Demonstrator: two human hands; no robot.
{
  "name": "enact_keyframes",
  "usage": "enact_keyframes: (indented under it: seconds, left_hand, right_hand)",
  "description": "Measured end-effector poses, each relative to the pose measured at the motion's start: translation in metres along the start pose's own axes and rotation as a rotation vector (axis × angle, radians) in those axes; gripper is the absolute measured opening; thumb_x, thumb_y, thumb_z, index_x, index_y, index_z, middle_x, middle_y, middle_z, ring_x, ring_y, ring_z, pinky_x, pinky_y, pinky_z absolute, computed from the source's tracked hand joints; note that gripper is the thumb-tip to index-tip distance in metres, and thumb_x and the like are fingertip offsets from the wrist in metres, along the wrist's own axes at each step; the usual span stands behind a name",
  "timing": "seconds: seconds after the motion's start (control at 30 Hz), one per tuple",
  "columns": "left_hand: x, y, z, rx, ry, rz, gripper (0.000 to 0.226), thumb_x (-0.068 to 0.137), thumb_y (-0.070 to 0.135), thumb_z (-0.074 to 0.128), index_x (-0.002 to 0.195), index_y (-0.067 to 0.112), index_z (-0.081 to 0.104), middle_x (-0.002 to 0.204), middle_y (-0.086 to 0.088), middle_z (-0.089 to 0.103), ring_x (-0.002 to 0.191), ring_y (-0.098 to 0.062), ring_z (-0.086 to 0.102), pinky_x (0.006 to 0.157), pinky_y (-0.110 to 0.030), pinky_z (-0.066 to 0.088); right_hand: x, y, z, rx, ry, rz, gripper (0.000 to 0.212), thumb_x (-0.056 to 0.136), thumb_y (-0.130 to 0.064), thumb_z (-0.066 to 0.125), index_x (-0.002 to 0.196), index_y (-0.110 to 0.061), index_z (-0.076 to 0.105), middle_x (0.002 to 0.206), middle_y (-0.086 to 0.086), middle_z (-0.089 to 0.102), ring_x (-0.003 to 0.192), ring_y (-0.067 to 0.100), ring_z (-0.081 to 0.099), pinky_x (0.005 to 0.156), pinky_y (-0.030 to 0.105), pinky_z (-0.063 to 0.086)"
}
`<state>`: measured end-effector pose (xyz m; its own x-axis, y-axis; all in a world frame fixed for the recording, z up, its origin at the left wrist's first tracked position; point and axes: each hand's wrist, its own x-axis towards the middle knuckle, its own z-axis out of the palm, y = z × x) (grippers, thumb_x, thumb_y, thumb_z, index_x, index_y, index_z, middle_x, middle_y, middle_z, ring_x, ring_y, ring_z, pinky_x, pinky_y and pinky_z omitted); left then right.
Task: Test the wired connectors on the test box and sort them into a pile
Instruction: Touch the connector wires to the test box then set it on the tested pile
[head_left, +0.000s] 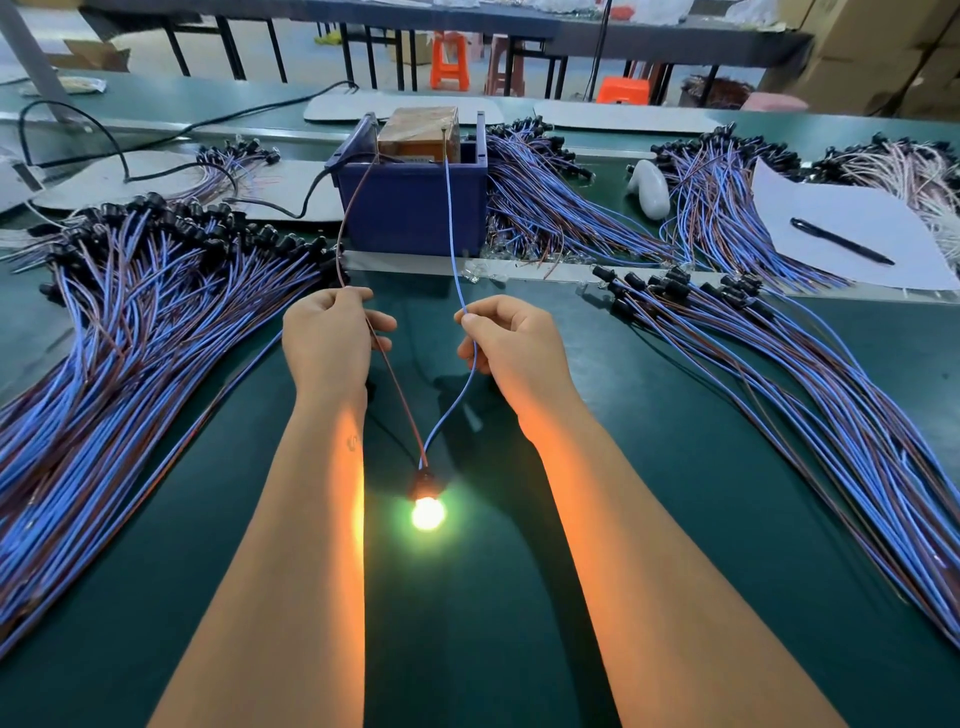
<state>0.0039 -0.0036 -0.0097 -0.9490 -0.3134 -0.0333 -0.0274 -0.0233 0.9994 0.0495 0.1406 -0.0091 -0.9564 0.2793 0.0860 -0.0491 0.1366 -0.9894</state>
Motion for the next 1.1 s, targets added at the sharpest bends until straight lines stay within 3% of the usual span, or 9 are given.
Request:
enact_keyframes:
  seconds: [0.73, 0.9, 1.0, 1.1]
  left_hand:
    - [-0.002, 0.003, 0.000, 0.015, -0.015, -0.005, 0.023, 0.093, 0.014, 0.046, 0.088, 0.022, 0.067, 0.056, 0.007, 0.067, 0.044, -0.006, 0.055, 0.055, -0.024, 0.040]
    - [-0.010, 0.003, 0.007, 0.124, -0.220, 0.124, 0.021, 0.094, 0.028, 0.055, 0.085, 0.031, 0.074, 0.051, 0.021, 0.055, 0.048, 0.003, 0.046, 0.054, -0.018, 0.037]
    - [-0.013, 0.004, 0.012, 0.110, -0.382, 0.123, 0.023, 0.097, 0.028, 0.056, 0.086, 0.028, 0.076, 0.051, 0.018, 0.049, 0.048, 0.001, 0.042, 0.049, -0.015, 0.037]
    - [-0.016, 0.006, 0.014, 0.114, -0.502, 0.123, 0.019, 0.097, 0.026, 0.058, 0.092, 0.024, 0.076, 0.053, 0.016, 0.055, 0.047, 0.002, 0.048, 0.049, -0.013, 0.041]
  right_hand:
    - [0.000, 0.000, 0.000, -0.026, -0.010, -0.007, 0.015, 0.094, -0.012, 0.057, 0.084, -0.018, 0.067, 0.060, -0.002, 0.063, 0.059, 0.006, 0.058, 0.061, 0.021, 0.047]
    - [-0.001, 0.001, 0.001, -0.048, -0.018, -0.035, 0.012, 0.093, -0.013, 0.059, 0.088, -0.016, 0.069, 0.065, -0.002, 0.063, 0.063, 0.007, 0.060, 0.068, 0.031, 0.054]
    - [-0.001, 0.001, 0.001, -0.073, -0.041, -0.061, 0.010, 0.094, -0.013, 0.060, 0.092, -0.012, 0.070, 0.069, -0.001, 0.063, 0.062, 0.005, 0.059, 0.067, 0.028, 0.053]
    - [-0.001, 0.002, 0.002, -0.078, -0.050, -0.066, 0.009, 0.094, -0.012, 0.061, 0.095, -0.011, 0.071, 0.069, 0.000, 0.063, 0.061, 0.005, 0.058, 0.065, 0.026, 0.050]
